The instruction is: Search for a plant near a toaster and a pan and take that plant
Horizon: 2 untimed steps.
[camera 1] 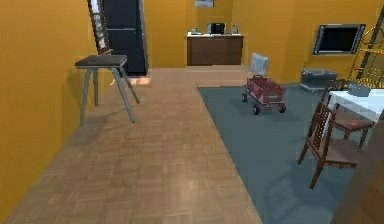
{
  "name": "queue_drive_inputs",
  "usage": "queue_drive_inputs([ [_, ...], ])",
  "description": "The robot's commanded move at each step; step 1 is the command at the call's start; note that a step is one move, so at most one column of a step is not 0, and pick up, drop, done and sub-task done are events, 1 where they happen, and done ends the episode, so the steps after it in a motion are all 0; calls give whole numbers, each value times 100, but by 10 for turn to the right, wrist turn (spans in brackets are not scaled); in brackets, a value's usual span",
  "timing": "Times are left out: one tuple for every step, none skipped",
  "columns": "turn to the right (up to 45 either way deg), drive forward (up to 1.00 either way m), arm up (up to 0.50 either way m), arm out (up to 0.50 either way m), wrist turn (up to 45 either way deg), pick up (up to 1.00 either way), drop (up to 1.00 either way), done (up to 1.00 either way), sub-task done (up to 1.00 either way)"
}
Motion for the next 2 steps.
queue_drive_inputs([
  [0,100,0,0,0,0,0,0,0],
  [0,100,0,0,0,0,0,0,0],
])
